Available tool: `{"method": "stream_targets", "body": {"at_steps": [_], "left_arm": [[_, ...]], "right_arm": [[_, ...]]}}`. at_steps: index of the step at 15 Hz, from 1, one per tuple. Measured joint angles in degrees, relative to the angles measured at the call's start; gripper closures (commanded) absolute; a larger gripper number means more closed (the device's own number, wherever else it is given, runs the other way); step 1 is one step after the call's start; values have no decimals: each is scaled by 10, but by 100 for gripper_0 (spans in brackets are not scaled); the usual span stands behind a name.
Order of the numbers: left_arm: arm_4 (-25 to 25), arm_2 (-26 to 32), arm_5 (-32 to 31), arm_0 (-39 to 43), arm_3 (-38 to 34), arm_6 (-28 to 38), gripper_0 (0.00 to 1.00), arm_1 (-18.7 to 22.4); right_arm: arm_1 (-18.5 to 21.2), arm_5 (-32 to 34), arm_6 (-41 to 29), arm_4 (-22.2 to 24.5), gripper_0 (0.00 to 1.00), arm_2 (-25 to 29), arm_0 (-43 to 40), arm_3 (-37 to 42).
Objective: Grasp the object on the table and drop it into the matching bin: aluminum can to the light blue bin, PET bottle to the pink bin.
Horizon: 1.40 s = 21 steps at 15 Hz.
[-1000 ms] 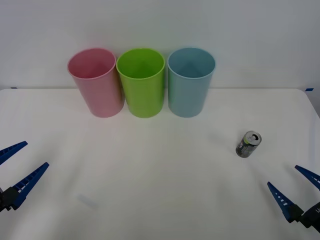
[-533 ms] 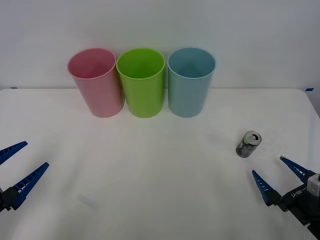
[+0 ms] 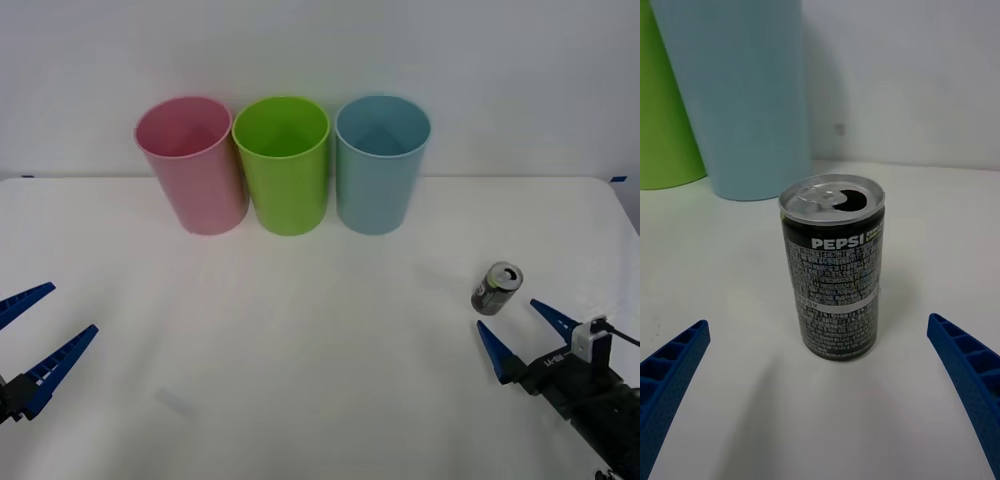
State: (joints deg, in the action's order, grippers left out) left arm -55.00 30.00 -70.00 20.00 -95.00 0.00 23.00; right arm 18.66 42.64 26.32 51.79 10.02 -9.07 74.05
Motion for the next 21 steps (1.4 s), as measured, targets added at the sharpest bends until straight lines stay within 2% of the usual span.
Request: {"method": "stream_targets", "body": {"at_steps": [4, 12, 21], "left_arm": [[0, 0, 0, 0, 0, 0, 0, 0], [0, 0, 0, 0, 0, 0, 0, 0], [0, 0, 0, 0, 0, 0, 0, 0]], "right_arm": [[-11, -12, 10, 4, 0, -2, 34, -30], [-27, -81, 24, 4, 0, -26, 69, -30], [-30, -122, 31, 2, 0, -47, 85, -31]]}}
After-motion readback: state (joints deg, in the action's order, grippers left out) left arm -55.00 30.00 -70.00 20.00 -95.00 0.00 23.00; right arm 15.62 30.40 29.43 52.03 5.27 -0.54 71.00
